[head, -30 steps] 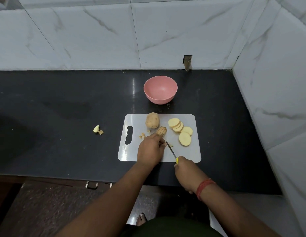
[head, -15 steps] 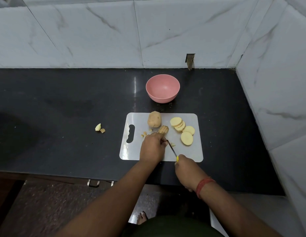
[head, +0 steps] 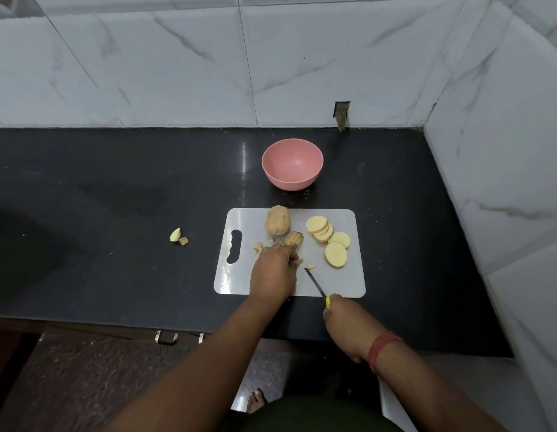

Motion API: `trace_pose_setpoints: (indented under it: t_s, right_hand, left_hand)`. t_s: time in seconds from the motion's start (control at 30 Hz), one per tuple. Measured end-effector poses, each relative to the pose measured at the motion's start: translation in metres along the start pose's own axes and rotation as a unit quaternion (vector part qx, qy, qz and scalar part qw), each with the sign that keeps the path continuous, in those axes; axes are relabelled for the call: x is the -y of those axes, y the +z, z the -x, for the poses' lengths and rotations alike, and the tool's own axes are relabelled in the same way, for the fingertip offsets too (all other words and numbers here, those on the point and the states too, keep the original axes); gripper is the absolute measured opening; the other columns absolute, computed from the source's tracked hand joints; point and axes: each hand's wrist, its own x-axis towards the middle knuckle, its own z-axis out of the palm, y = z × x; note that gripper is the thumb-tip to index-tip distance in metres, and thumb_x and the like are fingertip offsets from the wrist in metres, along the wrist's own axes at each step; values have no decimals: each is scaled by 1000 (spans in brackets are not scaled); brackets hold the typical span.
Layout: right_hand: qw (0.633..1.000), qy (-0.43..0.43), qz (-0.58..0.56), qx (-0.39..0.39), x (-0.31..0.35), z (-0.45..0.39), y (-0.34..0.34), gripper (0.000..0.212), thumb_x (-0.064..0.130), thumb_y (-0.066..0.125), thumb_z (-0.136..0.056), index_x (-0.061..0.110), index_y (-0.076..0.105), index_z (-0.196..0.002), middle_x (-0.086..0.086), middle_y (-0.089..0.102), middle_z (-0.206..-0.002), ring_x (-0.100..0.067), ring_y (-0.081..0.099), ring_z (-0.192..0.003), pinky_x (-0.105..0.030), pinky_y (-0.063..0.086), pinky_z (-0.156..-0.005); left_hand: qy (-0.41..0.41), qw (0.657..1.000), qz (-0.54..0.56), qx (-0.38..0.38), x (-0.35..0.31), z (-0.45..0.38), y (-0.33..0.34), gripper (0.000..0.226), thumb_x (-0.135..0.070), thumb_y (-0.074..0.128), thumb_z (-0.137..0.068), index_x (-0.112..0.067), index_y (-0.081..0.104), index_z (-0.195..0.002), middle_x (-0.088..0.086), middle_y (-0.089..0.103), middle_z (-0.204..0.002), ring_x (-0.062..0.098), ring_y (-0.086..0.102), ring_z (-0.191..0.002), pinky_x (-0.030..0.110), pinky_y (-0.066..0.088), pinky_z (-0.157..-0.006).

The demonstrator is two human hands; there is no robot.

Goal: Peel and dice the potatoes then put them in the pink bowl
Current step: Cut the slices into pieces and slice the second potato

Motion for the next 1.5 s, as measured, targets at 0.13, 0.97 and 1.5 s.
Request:
trace_pose_setpoints:
  t_s: [0.13, 0.97, 1.5]
  right_hand:
    - [997, 6, -46, -54, -3, 1, -5, 17, 22, 34, -102, 16, 37, -86, 1, 45, -74, -12, 42, -60, -26, 37, -56]
    - [992, -11, -94, -88, 11, 8, -27, 22, 30, 34, -103, 13, 45, -98, -5, 54, -87, -18, 51, -64, -26, 41, -46]
    - [990, -3, -105, -89, 2, 8, -28, 20, 31, 34, -102, 15, 46, -101, -4, 53, -86, -18, 51, -61, -24, 39, -41]
  left_hand:
    - [37, 997, -64, -27, 11, 2, -6, 10, -17, 59, -95, -13, 68, -93, 4, 63, -90, 23, 54, -86, 35, 45, -74]
    - [228, 941, -246, -41, 14, 5, 0, 12, -16, 69, -81, -19, 70, -92, 1, 62, -98, 25, 51, -87, 40, 42, -76]
    - [-20, 974, -193, -121, 26, -2, -23, 6, -12, 65, -87, -16, 66, -91, 3, 59, -92, 27, 52, -85, 41, 38, -74]
